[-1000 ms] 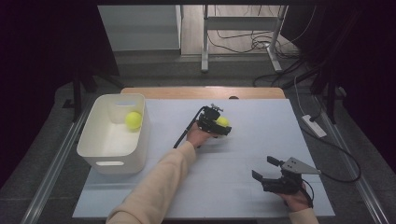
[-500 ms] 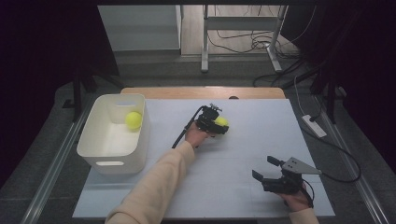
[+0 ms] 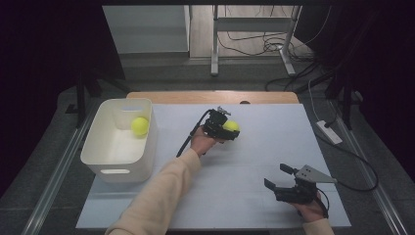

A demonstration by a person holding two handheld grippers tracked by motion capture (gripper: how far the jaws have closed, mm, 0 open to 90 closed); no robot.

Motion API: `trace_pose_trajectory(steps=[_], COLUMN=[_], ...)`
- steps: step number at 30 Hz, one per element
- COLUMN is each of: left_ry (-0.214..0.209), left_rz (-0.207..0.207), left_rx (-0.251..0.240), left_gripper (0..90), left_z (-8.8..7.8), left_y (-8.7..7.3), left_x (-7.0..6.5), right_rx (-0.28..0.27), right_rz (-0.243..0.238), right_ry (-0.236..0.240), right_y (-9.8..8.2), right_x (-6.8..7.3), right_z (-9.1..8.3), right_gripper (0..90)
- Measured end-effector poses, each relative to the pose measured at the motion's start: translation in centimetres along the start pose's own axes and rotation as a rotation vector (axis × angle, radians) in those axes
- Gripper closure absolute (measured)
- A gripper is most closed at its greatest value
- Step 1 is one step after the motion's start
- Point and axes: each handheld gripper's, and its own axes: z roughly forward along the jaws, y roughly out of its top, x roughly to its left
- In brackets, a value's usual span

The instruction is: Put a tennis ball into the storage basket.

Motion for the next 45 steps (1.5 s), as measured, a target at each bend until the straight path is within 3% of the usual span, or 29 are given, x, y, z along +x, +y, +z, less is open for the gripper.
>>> trace_pose_trajectory(steps=[5, 22, 45], left_ry=[0.012, 0.007, 0.021], left_rz=[0.021, 0.019, 0.035], left_rx=[-0.017, -0.057, -0.125], left_gripper=[27.1, 27.1, 27.1], left_z=[-1.0, -3.1, -7.3], left_y=[-0.1, -0.8, -0.6], left_x=[-0.2, -0.4, -0.3], right_rx=[0.006, 0.002, 0.003], right_rz=[-0.003, -0.004, -0.006], right_ry=[0.001, 0.000, -0.002], right_y=[0.0, 0.1, 0.2], right_x=[0.1, 0.1, 0.3], right_z=[0.0, 0.1, 0.2], right_gripper=[12.5, 12.5, 12.5])
